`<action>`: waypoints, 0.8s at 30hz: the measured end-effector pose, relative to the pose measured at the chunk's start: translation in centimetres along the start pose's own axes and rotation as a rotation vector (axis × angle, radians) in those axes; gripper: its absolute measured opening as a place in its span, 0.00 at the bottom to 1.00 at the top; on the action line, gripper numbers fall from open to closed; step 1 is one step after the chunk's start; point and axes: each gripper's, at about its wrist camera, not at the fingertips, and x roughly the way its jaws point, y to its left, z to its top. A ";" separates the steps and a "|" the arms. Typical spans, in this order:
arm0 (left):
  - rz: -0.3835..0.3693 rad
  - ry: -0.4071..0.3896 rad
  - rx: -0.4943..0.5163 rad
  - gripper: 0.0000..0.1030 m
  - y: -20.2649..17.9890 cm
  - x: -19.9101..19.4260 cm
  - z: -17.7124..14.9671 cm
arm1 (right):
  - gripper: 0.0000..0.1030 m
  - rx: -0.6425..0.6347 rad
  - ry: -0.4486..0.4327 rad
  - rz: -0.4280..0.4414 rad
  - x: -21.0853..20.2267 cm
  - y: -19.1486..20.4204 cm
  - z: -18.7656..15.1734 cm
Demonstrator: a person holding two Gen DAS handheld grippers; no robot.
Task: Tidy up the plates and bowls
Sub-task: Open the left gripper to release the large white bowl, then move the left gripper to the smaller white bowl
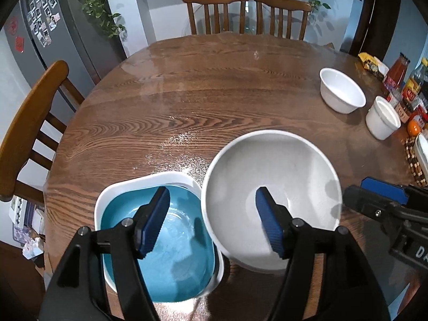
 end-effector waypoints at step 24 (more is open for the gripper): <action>-0.023 -0.137 -0.166 0.86 1.4 -9.9 1.1 | 0.41 0.030 -0.161 -0.010 -10.0 -6.4 0.6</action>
